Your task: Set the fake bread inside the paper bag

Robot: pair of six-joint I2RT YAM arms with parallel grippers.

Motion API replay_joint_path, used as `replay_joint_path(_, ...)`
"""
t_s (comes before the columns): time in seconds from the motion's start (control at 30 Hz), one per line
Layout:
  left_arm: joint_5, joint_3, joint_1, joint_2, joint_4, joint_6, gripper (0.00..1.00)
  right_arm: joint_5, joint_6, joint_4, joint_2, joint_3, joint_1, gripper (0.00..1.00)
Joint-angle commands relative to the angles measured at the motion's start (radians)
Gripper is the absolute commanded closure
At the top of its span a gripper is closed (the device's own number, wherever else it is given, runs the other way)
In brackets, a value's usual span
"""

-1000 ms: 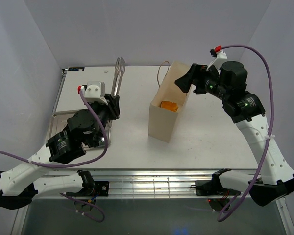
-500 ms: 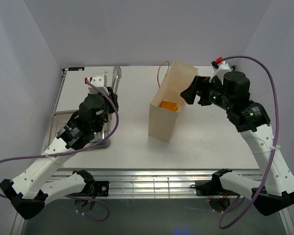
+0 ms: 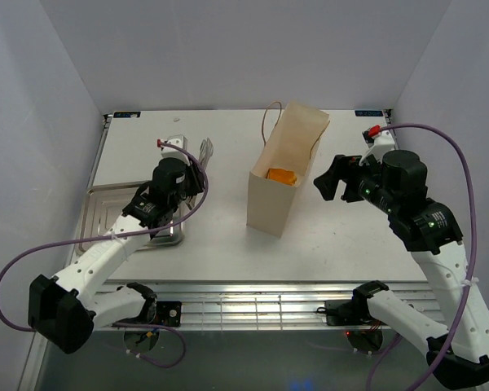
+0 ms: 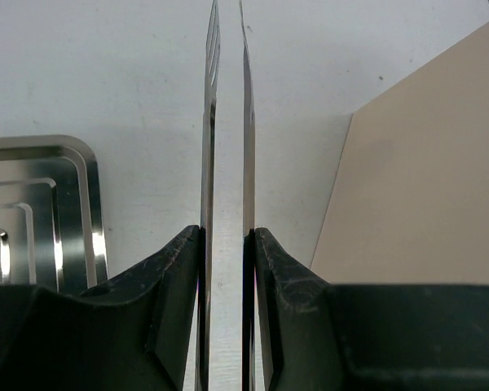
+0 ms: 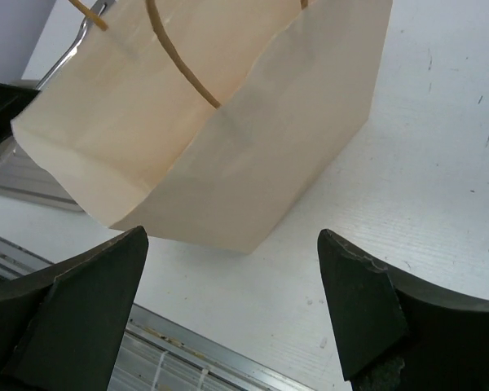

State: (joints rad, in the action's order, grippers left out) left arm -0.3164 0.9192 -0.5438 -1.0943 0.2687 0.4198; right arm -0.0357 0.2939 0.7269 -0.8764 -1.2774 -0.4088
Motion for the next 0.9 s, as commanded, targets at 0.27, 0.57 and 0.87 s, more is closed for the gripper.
replay_joint_path(0.27,0.106,-0.126,0.025,-0.134,-0.261,0.085,0.61,-0.036,0.005,-0.034,0.06,0.15,-0.004,0.1)
replay_joint_path(0.57,-0.004,-0.171,-0.016,-0.251,-0.381,0.076,0.59,-0.027,0.013,-0.035,0.079,0.17,-0.004,0.1)
replay_joint_path(0.87,-0.148,-0.247,-0.107,-0.386,-0.48,0.105,0.57,-0.026,0.013,-0.032,0.094,0.196,-0.004,0.1)
